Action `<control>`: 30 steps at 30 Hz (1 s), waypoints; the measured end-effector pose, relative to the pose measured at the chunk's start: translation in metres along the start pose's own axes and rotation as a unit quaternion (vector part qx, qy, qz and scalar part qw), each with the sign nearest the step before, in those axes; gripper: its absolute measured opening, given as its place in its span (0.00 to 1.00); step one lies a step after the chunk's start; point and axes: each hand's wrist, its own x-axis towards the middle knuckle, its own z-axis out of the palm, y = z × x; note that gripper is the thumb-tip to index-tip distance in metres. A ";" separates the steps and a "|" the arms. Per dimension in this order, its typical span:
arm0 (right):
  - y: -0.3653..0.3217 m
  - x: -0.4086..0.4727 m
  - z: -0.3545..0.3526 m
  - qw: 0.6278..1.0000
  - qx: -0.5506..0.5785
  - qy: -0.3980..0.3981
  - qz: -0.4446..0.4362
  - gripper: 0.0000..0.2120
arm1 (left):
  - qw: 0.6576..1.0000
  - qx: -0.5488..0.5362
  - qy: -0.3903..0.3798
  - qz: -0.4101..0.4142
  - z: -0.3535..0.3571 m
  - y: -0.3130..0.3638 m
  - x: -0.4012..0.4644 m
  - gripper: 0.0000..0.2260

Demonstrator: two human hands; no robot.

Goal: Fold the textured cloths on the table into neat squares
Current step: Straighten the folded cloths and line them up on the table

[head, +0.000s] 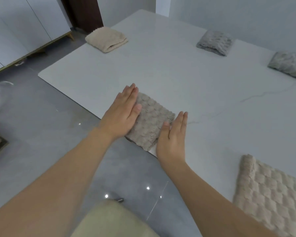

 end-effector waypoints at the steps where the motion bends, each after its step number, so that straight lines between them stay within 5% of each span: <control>1: -0.003 0.003 0.009 1.000 0.007 0.014 0.007 0.28 | 0.999 -0.027 -0.018 0.004 -0.002 -0.009 0.005 0.27; 6: -0.017 0.018 0.041 0.998 0.010 0.064 0.011 0.28 | 0.974 -0.202 -0.100 -0.018 -0.004 -0.030 0.021 0.24; 13: -0.020 0.028 0.058 0.993 -0.019 0.115 0.023 0.27 | 0.950 -0.291 -0.115 0.019 -0.003 -0.040 0.032 0.22; 17: -0.019 0.029 0.060 0.992 -0.056 0.115 0.018 0.27 | 0.959 -0.239 -0.139 0.053 -0.001 -0.042 0.034 0.22; 23: -0.005 0.031 0.053 0.960 -0.278 0.027 0.028 0.29 | 0.982 0.028 -0.143 0.122 0.006 -0.059 0.040 0.25; 30: 0.021 0.031 0.009 0.912 -0.408 -0.048 -0.005 0.30 | 0.984 0.060 -0.130 0.104 0.006 -0.066 0.037 0.24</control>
